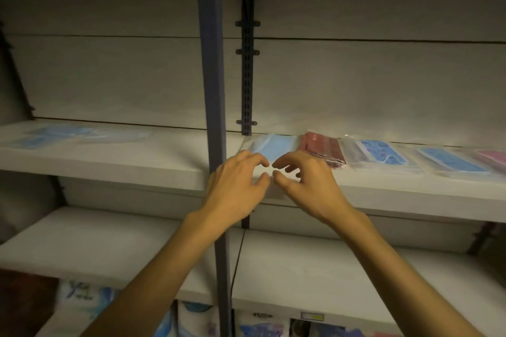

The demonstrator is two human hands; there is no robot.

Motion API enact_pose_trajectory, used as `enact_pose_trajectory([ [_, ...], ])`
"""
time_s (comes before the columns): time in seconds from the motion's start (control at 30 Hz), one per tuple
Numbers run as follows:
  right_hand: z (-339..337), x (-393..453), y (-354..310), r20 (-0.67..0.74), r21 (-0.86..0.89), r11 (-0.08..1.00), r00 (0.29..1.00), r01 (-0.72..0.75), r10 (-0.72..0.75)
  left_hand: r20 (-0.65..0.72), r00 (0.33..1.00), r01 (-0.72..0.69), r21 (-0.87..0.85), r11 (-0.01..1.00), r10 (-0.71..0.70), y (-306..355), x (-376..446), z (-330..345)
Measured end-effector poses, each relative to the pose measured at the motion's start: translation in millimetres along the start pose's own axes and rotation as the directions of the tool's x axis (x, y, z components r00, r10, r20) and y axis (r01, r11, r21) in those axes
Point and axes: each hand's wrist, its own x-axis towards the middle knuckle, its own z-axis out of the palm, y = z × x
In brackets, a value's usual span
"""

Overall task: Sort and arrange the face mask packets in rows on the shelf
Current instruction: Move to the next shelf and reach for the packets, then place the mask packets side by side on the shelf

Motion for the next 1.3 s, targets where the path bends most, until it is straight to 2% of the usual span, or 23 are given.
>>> enact_pose_trajectory([
  [0.27, 63.6, -10.8, -107.9, 0.025, -0.020, 1.000, 1.000, 0.007, -0.007, 0.016, 1.000, -0.025, 0.013, 1.000, 0.025, -92.4, -49.3, -86.8],
  [0.63, 171.8, 16.7, -226.7, 0.066, -0.023, 1.000, 0.998, 0.005, -0.004, 0.072, 0.997, 0.036, 0.059, 0.998, -0.040, -243.7, -91.2, -174.0],
  [1.07, 297.0, 127.1, -282.3, 0.046, -0.056, 0.998, 0.999, -0.019, 0.022, 0.051, 0.997, 0.053, 0.152, 0.987, -0.062, -408.0, -27.5, -215.1],
  [1.3, 350.5, 195.7, -289.2, -0.025, -0.035, 0.997, 0.997, -0.071, 0.070, -0.035, 0.986, 0.163, 0.128, 0.978, -0.160, -511.6, 29.6, -241.8],
])
